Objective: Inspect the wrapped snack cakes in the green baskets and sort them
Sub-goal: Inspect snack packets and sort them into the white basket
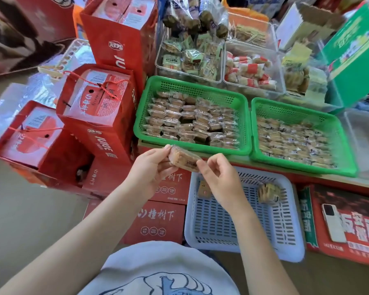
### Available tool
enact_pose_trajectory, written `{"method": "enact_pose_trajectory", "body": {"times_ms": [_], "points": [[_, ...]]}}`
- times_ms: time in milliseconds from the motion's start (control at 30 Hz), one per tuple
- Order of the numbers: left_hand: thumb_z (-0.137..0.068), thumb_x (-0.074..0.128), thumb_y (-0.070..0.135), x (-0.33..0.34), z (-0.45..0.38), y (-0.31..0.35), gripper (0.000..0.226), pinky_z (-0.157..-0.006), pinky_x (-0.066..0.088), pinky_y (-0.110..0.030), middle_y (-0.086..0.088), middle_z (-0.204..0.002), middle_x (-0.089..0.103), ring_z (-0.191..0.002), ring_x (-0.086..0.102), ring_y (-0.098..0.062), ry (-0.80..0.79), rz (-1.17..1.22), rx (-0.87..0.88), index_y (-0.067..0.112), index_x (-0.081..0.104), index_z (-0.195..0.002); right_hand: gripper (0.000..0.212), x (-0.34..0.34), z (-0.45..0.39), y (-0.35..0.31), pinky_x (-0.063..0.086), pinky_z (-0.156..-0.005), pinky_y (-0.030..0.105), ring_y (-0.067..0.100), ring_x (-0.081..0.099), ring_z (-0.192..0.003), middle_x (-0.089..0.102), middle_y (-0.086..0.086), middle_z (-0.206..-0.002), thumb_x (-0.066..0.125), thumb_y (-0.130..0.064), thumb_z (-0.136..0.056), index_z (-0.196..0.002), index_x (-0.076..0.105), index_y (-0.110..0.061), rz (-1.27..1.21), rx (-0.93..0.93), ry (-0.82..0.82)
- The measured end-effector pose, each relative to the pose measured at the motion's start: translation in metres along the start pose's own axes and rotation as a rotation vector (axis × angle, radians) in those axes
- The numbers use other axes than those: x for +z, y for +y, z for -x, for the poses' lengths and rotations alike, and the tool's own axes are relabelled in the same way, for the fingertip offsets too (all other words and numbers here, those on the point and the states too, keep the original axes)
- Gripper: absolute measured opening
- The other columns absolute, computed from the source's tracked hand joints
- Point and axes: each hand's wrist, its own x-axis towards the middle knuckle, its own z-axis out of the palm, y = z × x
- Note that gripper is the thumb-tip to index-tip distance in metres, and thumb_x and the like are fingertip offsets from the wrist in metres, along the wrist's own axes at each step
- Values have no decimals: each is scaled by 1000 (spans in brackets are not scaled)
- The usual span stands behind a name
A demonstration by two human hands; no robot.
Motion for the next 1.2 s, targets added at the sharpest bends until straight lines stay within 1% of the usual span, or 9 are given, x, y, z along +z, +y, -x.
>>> {"method": "enact_pose_trajectory", "body": {"times_ms": [100, 200, 367, 467, 600, 867, 967, 1133, 1200], "points": [[-101, 57, 14, 1, 0, -3, 16, -58, 58, -23, -3, -64, 68, -59, 68, -11, 39, 4, 2, 4, 62, -89, 46, 8, 5, 4, 37, -56, 31, 11, 45, -56, 47, -3, -67, 43, -59, -96, -91, 52, -14, 6, 48, -32], [-102, 57, 15, -1, 2, -4, 19, -56, 57, -23, 0, -58, 62, -55, 65, -10, 42, -76, 10, 5, 59, -86, 38, 12, 12, -1, 37, -53, 32, 15, 46, -55, 48, 1, -62, 43, -41, -105, -87, 62, -12, -124, 14, -48], [-92, 70, 27, -6, 0, -2, 18, -79, 59, -34, -13, -110, 73, -99, 71, -19, 101, -349, 82, 12, 62, -99, 45, 16, 15, -13, 38, -50, 29, 18, 45, -52, 49, 8, -59, 45, -25, -106, -75, 54, 5, -240, -5, 55], [-97, 61, 46, -2, 8, 9, 32, -91, 56, -36, -6, -109, 75, -105, 70, -19, -25, -405, 115, 17, 71, -106, 47, 15, 13, -14, 32, -49, 31, 23, 40, -51, 43, 16, -57, 45, -24, -106, -70, 48, 7, -207, -39, 114], [-80, 62, 63, -4, 19, 19, 48, -98, 54, -36, 1, -109, 76, -107, 70, -15, -59, -409, 233, 25, 75, -106, 47, 19, 7, -18, 34, -48, 42, 35, 42, -51, 49, 24, -61, 46, -26, -105, -69, 49, 4, -184, -86, 150], [-93, 70, 33, -18, 5, 25, 15, -110, 42, -40, 8, -105, 78, -117, 64, -11, 12, -476, 239, 31, 81, -102, 47, 26, -3, -22, 44, -52, 41, 31, 49, -51, 52, 12, -57, 47, -31, -105, -65, 51, -6, -250, -85, 8], [-94, 69, 31, -18, -1, 24, 20, -102, 50, -37, 0, -104, 78, -111, 68, -16, -18, -428, 183, 17, 81, -102, 50, 20, -8, -23, 42, -53, 26, 18, 46, -46, 50, 7, -53, 48, -31, -105, -60, 50, -9, -323, -32, -5], [-81, 74, 38, -13, -7, 26, 29, -72, 59, -27, -9, -91, 78, -89, 73, -23, -84, -404, 185, 11, 77, -92, 50, 14, -23, -23, 22, -39, 22, 15, 30, -38, 41, 4, -47, 55, -28, -101, -53, 44, -15, -673, 278, -1], [-76, 74, 38, -14, -11, 29, 38, -71, 59, -27, -8, -98, 77, -90, 72, -19, -185, -449, 186, 14, 75, -106, 50, 11, -31, -20, 21, -38, 21, 13, 28, -35, 40, 1, -46, 55, -27, -100, -53, 43, -17, -811, 419, -10]]}}
